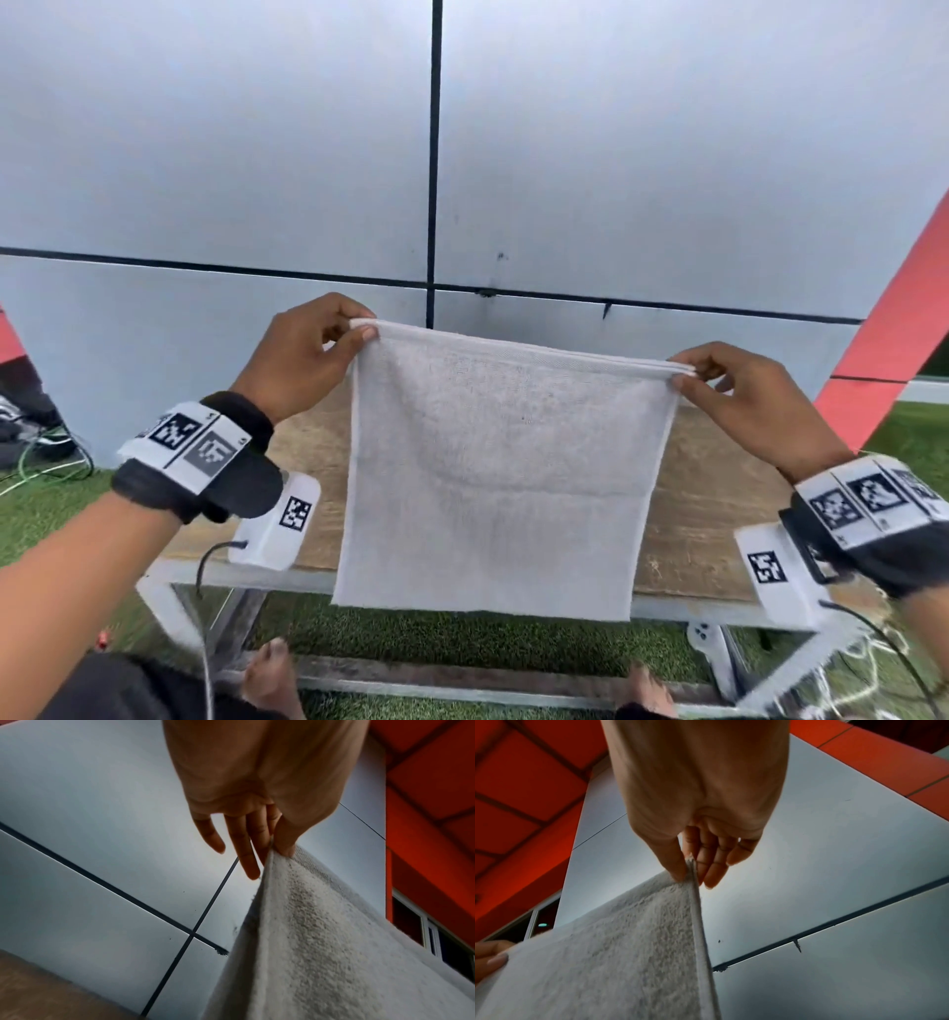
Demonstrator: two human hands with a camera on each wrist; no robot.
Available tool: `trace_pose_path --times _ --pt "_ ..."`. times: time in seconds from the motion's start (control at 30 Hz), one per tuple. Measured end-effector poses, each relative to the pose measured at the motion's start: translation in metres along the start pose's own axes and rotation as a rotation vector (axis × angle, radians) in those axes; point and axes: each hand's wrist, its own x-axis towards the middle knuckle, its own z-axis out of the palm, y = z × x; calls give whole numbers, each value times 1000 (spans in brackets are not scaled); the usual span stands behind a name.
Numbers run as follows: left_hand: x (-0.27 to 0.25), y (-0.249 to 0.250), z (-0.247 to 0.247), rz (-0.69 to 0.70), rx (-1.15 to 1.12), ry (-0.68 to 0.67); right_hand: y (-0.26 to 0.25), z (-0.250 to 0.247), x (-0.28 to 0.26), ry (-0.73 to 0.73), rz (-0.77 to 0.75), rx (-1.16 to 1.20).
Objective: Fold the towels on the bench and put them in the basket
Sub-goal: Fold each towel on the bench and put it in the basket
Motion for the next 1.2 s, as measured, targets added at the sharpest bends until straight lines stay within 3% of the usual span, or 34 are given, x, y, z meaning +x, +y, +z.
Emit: trace_pose_path --times 0.2,0.4,0.5,0.7,0.9,1.03,1.13,1.2 --pt "-14 2 -9 -121 -40 -112 -1 -4 -15 -185 58 128" --pt "-36 -15 -22 -174 -166 -476 7 -6 -28 -385 130 253" --pt "-42 -26 -30 -185 -305 -560 2 -12 -32 -463 163 373" --pt "-33 -42 -24 -207 -354 -568 2 -2 -24 -423 205 493" --pt "-5 -78 17 -285 -29 -544 43 45 9 -466 275 167" --pt "17 -96 52 -284 182 -530 49 81 36 -475 299 156" --pt "38 -110 73 -307 283 -490 63 105 63 -410 273 99" --pt "55 -121 82 -326 220 -410 75 117 82 -325 271 73"
